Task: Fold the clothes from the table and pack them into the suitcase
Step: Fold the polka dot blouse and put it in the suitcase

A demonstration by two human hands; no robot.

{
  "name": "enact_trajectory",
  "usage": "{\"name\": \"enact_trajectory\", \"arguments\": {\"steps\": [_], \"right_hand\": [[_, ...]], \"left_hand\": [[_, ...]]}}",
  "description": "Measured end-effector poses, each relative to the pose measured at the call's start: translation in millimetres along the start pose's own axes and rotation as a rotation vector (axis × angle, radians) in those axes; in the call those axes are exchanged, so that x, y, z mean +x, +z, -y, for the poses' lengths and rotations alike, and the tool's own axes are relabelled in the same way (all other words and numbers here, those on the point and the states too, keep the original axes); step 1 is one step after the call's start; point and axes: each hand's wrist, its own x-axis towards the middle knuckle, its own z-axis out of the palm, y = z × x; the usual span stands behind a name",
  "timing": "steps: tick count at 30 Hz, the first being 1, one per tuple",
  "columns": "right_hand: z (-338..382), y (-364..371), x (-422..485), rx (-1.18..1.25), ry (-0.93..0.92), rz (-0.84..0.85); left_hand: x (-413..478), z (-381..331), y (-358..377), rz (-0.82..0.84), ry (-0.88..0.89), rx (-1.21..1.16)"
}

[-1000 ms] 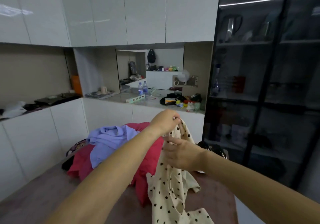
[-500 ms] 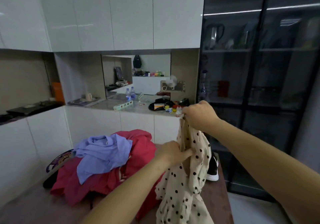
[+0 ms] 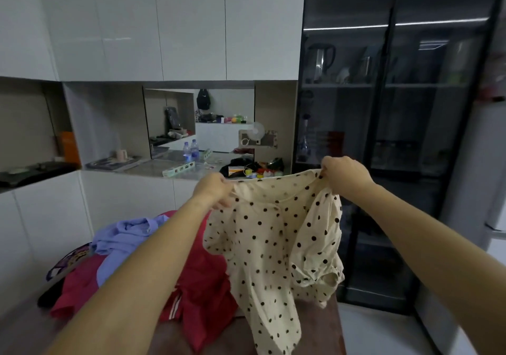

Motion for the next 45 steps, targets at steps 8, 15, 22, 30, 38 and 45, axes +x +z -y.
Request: {"name": "enact_trajectory", "arguments": {"steps": [8,15,22,30,38,45], "right_hand": [[-29,11,-9,0.062,0.147,0.125],[-40,14,-23,0.194,0.205,0.189],[-32,1,-16,0.393,0.22,0.034],[-12,-10,-19,0.382,0.27,-0.19],[9,-16,-32,0.262,0.315,-0.319],[20,-21,-45,0.444,0.284,-0.273]], "left_hand": [[9,-14,-14,0.147,0.242,0.296],[5,-8,-6,0.069,0.316,0.59],[13,-5,-34,-0.087,0.261,0.317],[20,7,-67,-0.205,0.349,0.403],[19,24,-91,-0.371,0.392,0.434],[-5,34,-117,-0.339,0.402,0.383]]}}
